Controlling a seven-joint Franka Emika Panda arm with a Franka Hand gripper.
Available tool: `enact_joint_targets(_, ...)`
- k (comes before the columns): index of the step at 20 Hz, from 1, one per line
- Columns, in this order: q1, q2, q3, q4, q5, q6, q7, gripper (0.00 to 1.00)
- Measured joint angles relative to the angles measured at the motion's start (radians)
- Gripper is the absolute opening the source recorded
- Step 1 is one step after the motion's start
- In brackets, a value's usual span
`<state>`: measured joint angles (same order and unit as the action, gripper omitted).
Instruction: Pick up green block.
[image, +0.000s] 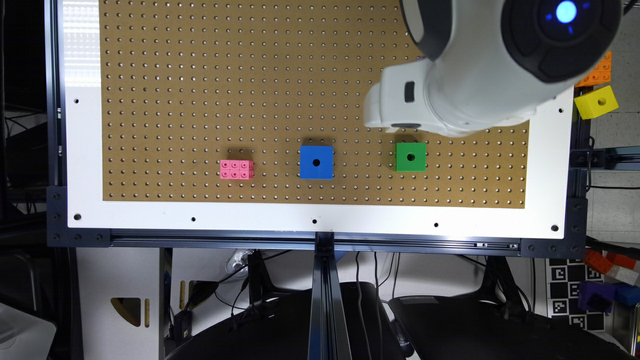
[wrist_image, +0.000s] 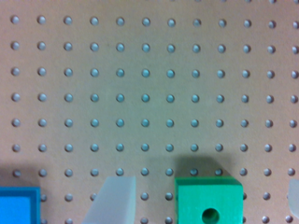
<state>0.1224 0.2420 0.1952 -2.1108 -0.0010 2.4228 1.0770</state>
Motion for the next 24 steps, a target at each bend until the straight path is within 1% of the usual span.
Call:
enact_joint_targets(2, 0.000, 0.006, 0.009, 0.010, 0.0000, 0.000, 0.008, 1.00)
enact_joint_targets(3, 0.000, 0.007, 0.012, 0.012, 0.0000, 0.000, 0.010, 1.00)
enact_joint_targets(5, 0.000, 0.007, 0.013, 0.014, 0.0000, 0.000, 0.010, 1.00)
enact_joint_targets(12, -0.002, 0.015, 0.011, 0.029, -0.0008, 0.000, 0.010, 1.00)
enact_joint_targets(14, -0.002, 0.020, 0.008, 0.035, -0.0023, 0.000, 0.010, 1.00)
enact_joint_targets(15, -0.003, 0.021, 0.005, 0.035, -0.0047, 0.000, 0.010, 1.00)
enact_joint_targets(17, -0.008, 0.021, 0.001, 0.035, -0.0079, -0.001, 0.009, 1.00)
enact_joint_targets(20, -0.017, 0.021, 0.001, 0.035, -0.0096, -0.004, 0.007, 1.00)
enact_joint_targets(24, -0.023, 0.029, 0.001, 0.033, -0.0121, -0.011, 0.007, 1.00)
